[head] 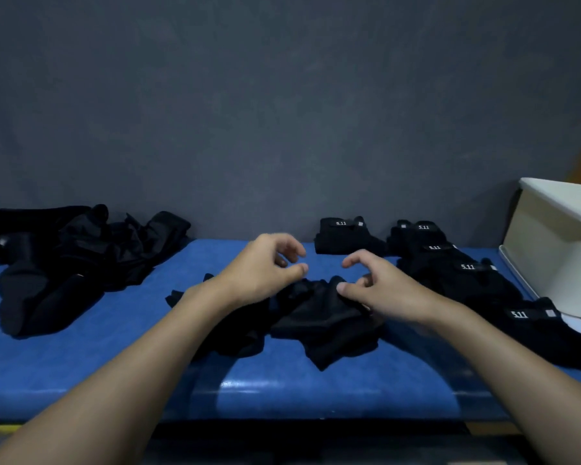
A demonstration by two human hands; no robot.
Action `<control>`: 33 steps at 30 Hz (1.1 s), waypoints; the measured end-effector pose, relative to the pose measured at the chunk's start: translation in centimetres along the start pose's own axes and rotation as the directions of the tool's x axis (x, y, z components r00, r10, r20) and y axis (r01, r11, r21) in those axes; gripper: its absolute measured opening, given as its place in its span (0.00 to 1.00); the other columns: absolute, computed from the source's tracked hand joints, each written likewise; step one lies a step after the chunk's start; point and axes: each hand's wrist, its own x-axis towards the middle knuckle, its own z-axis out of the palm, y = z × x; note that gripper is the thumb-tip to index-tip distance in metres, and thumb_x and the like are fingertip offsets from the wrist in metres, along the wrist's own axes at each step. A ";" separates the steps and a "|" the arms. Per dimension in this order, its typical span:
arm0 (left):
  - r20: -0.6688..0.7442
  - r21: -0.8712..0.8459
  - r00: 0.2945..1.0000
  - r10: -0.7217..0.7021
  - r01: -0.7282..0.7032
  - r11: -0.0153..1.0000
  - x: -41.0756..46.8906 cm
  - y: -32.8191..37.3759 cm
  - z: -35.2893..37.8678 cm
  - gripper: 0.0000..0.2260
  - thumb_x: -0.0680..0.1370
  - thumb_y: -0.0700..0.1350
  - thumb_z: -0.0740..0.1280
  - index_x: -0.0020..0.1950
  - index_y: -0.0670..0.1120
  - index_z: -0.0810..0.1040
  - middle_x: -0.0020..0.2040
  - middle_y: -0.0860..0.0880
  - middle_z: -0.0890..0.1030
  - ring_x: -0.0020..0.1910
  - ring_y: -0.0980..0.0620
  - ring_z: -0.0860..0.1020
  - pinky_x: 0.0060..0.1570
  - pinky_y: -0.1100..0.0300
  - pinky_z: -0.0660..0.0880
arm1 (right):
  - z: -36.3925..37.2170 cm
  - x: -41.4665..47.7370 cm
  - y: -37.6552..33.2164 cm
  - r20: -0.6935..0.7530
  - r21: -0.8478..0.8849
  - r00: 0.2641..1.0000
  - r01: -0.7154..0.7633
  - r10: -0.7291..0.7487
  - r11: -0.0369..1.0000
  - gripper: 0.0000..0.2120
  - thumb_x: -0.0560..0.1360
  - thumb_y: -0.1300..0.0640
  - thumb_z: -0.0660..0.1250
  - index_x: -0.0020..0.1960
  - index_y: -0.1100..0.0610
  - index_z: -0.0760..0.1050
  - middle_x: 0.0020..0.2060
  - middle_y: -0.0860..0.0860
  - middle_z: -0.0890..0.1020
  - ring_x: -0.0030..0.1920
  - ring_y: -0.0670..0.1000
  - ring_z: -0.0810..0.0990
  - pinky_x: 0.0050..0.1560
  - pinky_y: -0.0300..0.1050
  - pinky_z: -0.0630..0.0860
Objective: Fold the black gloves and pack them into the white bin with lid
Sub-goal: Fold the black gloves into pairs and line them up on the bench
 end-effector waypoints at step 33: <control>0.457 0.527 0.888 -0.059 -0.217 0.822 -2.1 -0.1 0.0 0.36 0.72 0.71 0.64 0.75 0.56 0.67 0.74 0.63 0.66 0.73 0.61 0.64 0.75 0.51 0.48 | -1.0 -0.9 0.2 0.336 -0.638 0.937 0.152 0.095 0.755 0.44 0.70 0.34 0.70 0.79 0.46 0.54 0.77 0.38 0.52 0.77 0.47 0.49 0.77 0.52 0.52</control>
